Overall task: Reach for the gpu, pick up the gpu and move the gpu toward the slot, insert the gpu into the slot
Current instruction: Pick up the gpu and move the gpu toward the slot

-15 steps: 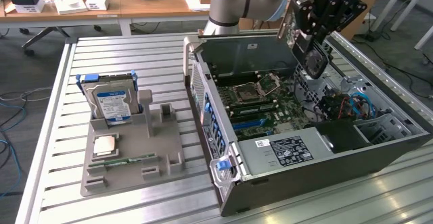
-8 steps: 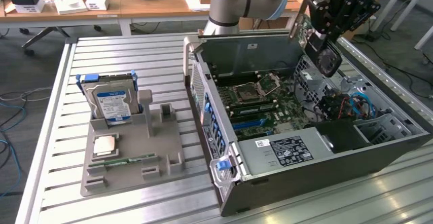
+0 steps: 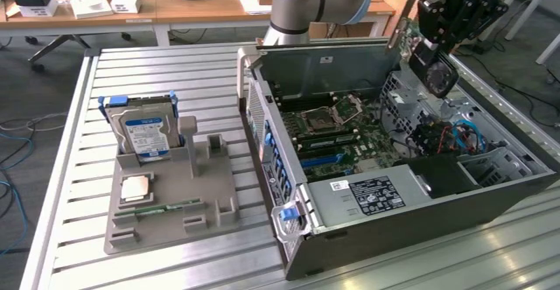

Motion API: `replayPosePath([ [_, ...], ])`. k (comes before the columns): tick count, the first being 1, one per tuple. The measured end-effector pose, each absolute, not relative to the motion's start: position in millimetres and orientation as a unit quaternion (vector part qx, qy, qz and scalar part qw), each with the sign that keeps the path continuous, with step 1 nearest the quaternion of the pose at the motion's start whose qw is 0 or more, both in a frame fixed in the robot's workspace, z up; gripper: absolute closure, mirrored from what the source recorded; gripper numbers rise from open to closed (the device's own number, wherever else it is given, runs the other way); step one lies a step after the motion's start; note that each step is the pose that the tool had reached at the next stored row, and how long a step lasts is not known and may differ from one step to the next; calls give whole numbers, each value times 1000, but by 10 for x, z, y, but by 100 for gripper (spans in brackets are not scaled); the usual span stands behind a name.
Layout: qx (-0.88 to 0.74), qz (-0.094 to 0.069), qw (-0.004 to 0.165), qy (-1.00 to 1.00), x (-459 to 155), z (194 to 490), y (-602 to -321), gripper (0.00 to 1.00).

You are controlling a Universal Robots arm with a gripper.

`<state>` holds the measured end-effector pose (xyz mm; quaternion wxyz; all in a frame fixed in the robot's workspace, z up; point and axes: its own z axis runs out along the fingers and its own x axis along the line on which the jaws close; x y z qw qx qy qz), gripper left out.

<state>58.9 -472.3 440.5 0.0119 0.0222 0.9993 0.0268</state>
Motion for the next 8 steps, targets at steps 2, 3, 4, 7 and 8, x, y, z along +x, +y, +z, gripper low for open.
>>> replayPosePath([
  [2, 22, 27, 12, 999, 621, 4405, -4723, 74],
  [3, 22, 27, 12, 999, 640, 4405, -4723, 74],
  [4, 22, 27, 12, 999, 663, 4405, -4724, 74],
  [7, 22, 27, 12, 999, 701, 4405, -4723, 74],
  [8, 22, 27, 12, 999, 701, 4405, -4723, 74],
])
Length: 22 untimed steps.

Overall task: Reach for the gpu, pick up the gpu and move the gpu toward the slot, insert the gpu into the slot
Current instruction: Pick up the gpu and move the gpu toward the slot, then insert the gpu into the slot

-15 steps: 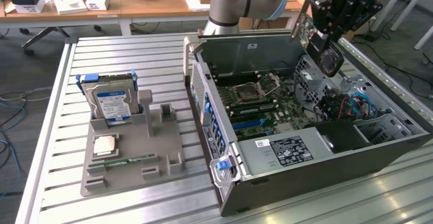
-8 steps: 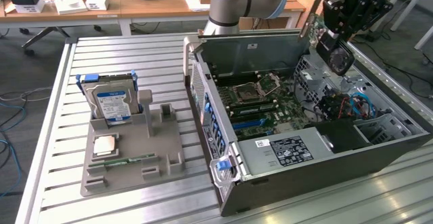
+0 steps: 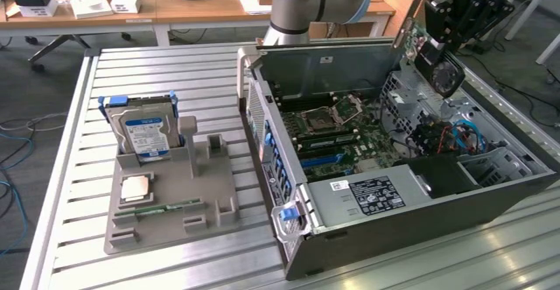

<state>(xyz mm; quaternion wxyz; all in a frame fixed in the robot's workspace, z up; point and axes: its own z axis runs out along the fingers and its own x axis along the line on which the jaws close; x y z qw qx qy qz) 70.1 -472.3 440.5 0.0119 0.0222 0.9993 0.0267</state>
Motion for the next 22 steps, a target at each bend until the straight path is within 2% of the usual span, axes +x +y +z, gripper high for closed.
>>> replayPosePath([
  [22, -30, 27, 11, 999, 701, 4403, -4723, 74],
])
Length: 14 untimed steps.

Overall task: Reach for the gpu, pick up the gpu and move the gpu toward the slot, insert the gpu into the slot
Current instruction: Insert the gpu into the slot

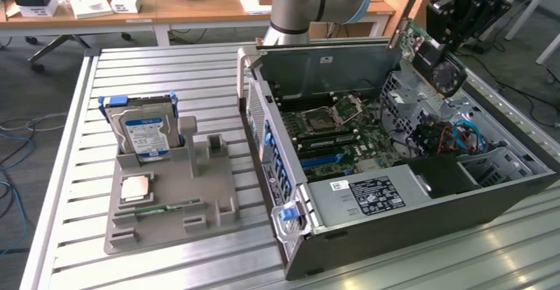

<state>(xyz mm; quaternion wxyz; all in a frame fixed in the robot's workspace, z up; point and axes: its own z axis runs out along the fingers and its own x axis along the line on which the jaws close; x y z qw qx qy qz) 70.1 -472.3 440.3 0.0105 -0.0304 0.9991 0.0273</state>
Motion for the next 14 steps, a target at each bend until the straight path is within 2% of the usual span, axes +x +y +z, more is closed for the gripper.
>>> replayPosePath([
  [14, -152, 28, 7, 988, 701, 4396, -4723, 74],
])
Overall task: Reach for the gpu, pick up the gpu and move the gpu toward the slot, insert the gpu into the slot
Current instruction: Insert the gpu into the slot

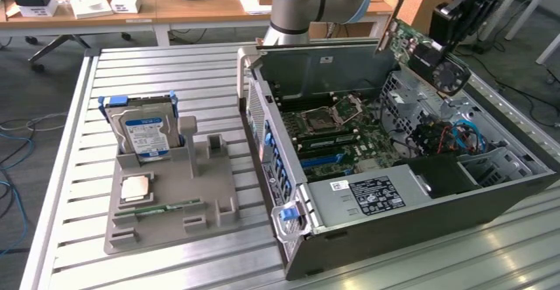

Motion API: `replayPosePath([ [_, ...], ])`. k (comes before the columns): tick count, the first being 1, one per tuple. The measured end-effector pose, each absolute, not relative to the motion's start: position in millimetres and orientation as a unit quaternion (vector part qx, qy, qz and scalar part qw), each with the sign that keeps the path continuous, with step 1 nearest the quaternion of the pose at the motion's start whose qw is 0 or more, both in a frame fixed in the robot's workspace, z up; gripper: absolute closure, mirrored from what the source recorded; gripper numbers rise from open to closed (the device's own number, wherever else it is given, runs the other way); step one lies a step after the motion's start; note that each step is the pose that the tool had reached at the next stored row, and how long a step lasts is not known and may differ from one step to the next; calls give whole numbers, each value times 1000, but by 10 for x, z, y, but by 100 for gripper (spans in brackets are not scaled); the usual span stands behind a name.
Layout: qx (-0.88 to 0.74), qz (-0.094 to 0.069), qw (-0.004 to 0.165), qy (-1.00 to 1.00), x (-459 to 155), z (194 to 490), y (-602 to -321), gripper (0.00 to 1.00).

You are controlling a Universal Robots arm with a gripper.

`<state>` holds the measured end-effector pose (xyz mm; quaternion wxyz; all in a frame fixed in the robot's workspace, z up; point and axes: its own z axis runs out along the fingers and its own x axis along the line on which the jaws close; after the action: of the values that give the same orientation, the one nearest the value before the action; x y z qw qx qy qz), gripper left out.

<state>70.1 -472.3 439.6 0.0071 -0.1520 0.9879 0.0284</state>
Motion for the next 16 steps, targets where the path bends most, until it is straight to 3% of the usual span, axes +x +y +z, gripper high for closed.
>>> replayPosePath([
  [16, -293, 29, 3, 956, 701, 4377, -4723, 74],
])
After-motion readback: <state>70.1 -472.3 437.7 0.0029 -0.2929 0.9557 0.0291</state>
